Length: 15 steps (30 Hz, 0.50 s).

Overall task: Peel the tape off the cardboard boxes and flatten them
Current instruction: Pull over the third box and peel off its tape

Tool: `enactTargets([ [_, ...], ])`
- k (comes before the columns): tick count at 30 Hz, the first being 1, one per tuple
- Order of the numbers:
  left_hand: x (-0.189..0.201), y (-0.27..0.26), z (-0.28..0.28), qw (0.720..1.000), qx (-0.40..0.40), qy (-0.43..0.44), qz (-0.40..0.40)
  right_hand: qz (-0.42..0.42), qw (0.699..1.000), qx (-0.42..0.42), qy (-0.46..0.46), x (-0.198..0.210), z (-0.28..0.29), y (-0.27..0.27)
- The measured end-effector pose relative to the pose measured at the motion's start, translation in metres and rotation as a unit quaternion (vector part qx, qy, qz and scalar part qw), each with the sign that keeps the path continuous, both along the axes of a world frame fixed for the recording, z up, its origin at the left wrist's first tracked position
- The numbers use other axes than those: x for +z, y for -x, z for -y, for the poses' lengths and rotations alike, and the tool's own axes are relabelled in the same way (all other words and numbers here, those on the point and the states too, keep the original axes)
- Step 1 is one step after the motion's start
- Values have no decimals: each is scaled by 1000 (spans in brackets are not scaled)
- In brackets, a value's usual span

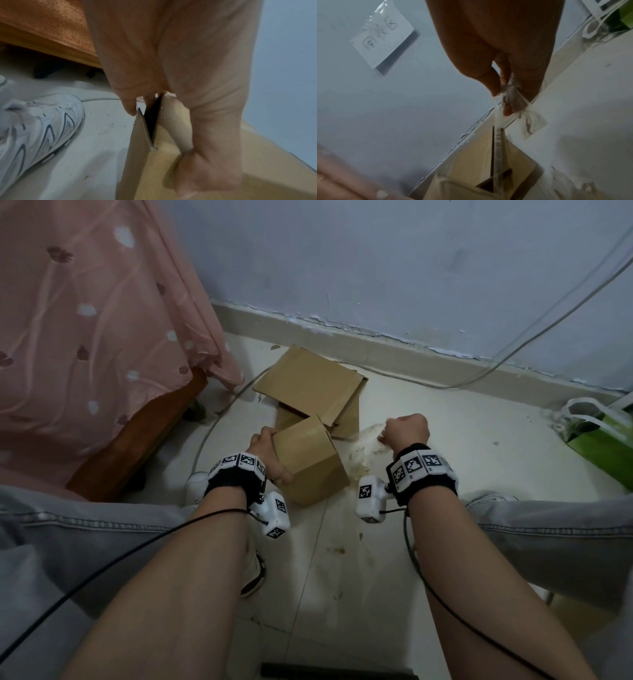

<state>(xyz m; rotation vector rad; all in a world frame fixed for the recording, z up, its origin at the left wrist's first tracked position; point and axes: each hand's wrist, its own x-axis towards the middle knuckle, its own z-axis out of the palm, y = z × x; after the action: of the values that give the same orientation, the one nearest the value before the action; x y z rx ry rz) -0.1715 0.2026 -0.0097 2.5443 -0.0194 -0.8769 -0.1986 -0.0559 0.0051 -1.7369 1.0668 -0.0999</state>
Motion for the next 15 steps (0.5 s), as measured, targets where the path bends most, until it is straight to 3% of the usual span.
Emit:
enactTargets([
  [4,4,-2,-5,999,-21,-30,-7,31,999,0,-31,6,-3,5],
  [7,4,-1,-3,996,-41,-78,5,59,985,21,-161,15,-15,0],
  [11,8,-2,6,989,-94,-110,32,57,963,63,-256,36,-30,-11],
  [15,22,-5,30,987,-110,-80,87,70,953,127,-266,48,-44,-11],
])
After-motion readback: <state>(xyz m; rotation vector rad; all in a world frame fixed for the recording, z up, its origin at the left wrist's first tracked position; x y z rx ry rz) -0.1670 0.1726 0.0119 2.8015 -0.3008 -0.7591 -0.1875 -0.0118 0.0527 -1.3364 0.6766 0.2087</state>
